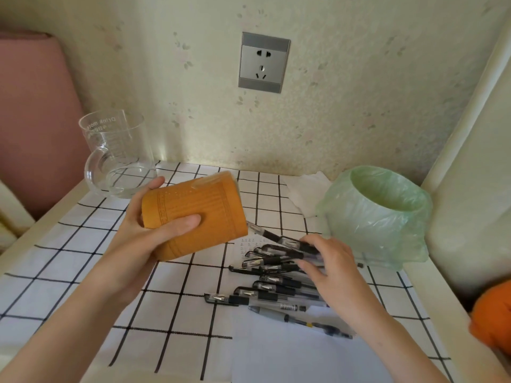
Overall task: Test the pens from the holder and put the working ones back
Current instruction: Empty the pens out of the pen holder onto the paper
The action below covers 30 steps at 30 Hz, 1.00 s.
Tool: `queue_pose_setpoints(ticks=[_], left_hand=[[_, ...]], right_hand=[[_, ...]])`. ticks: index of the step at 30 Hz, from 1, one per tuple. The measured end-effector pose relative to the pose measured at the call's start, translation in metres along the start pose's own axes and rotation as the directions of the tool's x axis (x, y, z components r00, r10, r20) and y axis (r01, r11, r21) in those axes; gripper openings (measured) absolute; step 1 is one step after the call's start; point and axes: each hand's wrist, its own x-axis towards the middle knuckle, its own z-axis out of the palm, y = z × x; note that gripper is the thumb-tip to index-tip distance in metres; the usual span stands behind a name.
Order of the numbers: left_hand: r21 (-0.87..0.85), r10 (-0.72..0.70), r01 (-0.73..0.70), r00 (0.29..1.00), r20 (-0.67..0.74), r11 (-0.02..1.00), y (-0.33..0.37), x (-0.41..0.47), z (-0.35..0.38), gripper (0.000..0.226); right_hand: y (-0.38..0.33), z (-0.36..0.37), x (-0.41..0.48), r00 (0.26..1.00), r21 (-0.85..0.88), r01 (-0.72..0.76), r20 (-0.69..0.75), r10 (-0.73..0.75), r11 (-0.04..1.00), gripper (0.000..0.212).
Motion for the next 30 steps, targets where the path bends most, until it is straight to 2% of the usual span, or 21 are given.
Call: queue_pose_setpoints(ticks=[2, 9, 15, 20, 24, 28, 30], left_hand=[[-0.023, 0.013, -0.013, 1.0, -0.013, 1.0, -0.001, -0.001, 0.004, 0.109], [0.017, 0.102, -0.1, 0.984, -0.144, 0.995, 0.003, 0.001, 0.005, 0.099], [-0.004, 0.104, -0.106, 0.982, -0.159, 0.994, 0.005, -0.001, 0.008, 0.1], [-0.049, 0.033, -0.036, 0.997, -0.076, 0.998, -0.003, -0.007, 0.02, 0.105], [-0.106, -0.045, 0.042, 0.999, -0.027, 0.993, -0.013, -0.012, 0.031, 0.107], [-0.14, -0.055, 0.055, 0.998, 0.006, 0.989, -0.019, -0.015, 0.038, 0.105], [-0.129, -0.052, 0.057, 0.998, 0.041, 0.99, -0.023, -0.015, 0.041, 0.101]], right_hand=[[-0.003, 0.001, -0.002, 0.998, 0.011, 0.015, 0.061, -0.016, 1.0, 0.023], [-0.002, 0.0, -0.002, 0.995, -0.075, 0.087, 0.046, -0.084, 0.993, 0.024], [-0.004, 0.0, -0.003, 0.993, -0.008, 0.063, 0.101, -0.062, 0.998, 0.03], [-0.016, 0.005, -0.006, 0.966, 0.155, -0.026, 0.26, -0.016, 0.988, 0.055], [-0.022, 0.006, -0.007, 0.969, 0.245, -0.034, 0.246, -0.029, 0.969, 0.062], [-0.031, 0.002, -0.007, 0.958, 0.575, -0.136, 0.285, -0.041, 0.807, 0.08], [-0.036, 0.005, -0.007, 0.95, 0.679, -0.165, 0.304, -0.069, 0.715, 0.086]])
